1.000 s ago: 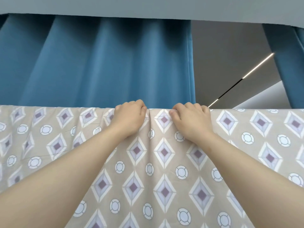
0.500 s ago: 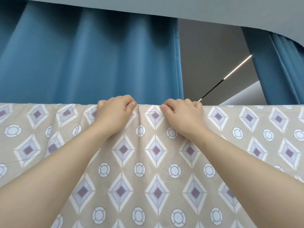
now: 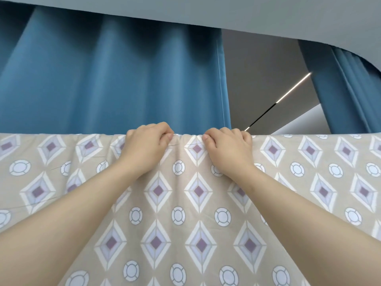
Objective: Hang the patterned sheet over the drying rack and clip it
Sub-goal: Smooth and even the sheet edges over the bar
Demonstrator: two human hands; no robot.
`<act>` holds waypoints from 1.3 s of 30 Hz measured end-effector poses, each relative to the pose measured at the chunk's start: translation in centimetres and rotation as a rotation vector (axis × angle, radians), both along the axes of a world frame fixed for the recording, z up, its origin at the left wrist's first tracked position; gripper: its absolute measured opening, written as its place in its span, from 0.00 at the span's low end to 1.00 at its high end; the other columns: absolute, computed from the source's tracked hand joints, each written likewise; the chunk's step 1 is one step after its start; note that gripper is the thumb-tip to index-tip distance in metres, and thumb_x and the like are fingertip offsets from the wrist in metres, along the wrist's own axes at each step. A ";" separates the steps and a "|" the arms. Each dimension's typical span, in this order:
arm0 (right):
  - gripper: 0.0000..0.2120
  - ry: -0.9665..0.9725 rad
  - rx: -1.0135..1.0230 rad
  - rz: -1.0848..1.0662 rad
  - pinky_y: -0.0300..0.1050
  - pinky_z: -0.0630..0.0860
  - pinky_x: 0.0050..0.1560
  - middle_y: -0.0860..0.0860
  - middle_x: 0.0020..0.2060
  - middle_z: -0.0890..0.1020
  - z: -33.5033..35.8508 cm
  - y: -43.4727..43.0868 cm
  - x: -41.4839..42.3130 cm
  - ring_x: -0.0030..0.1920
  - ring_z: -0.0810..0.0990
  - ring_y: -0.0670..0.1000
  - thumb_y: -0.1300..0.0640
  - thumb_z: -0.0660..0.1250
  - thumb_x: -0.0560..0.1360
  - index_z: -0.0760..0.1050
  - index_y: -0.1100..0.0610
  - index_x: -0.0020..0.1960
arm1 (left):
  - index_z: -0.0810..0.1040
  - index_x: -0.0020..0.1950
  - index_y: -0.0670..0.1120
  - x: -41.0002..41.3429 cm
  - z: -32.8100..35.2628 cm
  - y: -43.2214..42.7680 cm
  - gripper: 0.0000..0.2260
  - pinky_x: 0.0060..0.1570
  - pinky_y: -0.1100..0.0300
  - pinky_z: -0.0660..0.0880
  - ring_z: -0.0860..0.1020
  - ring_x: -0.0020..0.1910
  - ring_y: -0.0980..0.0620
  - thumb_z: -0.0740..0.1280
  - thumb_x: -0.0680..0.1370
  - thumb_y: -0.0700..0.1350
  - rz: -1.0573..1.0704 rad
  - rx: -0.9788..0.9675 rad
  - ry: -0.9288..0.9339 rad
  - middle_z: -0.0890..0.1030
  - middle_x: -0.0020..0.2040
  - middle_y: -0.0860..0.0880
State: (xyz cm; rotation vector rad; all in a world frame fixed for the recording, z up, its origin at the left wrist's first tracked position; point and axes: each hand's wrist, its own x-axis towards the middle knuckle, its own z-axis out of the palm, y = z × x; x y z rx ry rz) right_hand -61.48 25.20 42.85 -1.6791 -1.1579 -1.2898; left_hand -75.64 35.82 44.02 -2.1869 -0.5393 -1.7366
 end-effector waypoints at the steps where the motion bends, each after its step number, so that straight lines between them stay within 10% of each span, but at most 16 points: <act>1: 0.17 -0.009 0.014 0.013 0.45 0.53 0.60 0.48 0.52 0.77 0.0 -0.1 0.2 0.57 0.70 0.52 0.49 0.48 0.81 0.74 0.48 0.58 | 0.76 0.51 0.50 0.2 0.0 0.0 0.10 0.51 0.55 0.62 0.74 0.54 0.48 0.55 0.81 0.47 -0.001 0.010 -0.019 0.80 0.51 0.52; 14: 0.23 0.076 -0.075 -0.057 0.50 0.58 0.55 0.48 0.35 0.74 1.7 -2.1 0.4 0.49 0.72 0.56 0.42 0.45 0.80 0.65 0.52 0.34 | 0.72 0.47 0.46 -1.0 1.9 -2.4 0.13 0.45 0.54 0.68 0.75 0.50 0.44 0.54 0.81 0.53 0.071 -0.005 0.028 0.79 0.47 0.48; 17: 0.18 0.007 -0.013 -0.106 0.51 0.60 0.57 0.52 0.45 0.78 0.7 -0.8 0.0 0.54 0.72 0.57 0.46 0.45 0.81 0.65 0.54 0.40 | 0.73 0.59 0.49 0.6 2.8 -3.8 0.17 0.55 0.53 0.70 0.75 0.56 0.46 0.53 0.80 0.57 -0.038 0.002 0.084 0.80 0.55 0.51; 21: 0.17 -0.019 -0.027 -0.093 0.49 0.59 0.58 0.49 0.44 0.74 0.3 -1.0 0.4 0.53 0.71 0.55 0.47 0.44 0.82 0.68 0.53 0.46 | 0.73 0.46 0.50 2.5 1.7 -2.6 0.21 0.41 0.55 0.69 0.76 0.48 0.47 0.46 0.80 0.60 0.214 0.080 0.319 0.79 0.46 0.51; 27: 0.19 0.001 -0.046 -0.090 0.49 0.59 0.56 0.47 0.39 0.70 0.7 -1.2 0.6 0.46 0.66 0.52 0.45 0.43 0.81 0.65 0.54 0.41 | 0.64 0.41 0.48 1.3 0.7 -0.6 0.20 0.29 0.59 0.59 0.73 0.38 0.48 0.44 0.79 0.62 0.340 0.265 0.202 0.71 0.36 0.53; 39: 0.16 -0.071 -0.114 0.010 0.50 0.59 0.57 0.49 0.50 0.76 0.8 1.0 -3.0 0.56 0.70 0.54 0.49 0.48 0.81 0.73 0.52 0.55 | 0.75 0.47 0.51 -1.9 2.1 -0.5 0.14 0.46 0.56 0.68 0.74 0.52 0.48 0.50 0.82 0.50 0.110 -0.100 0.220 0.79 0.49 0.53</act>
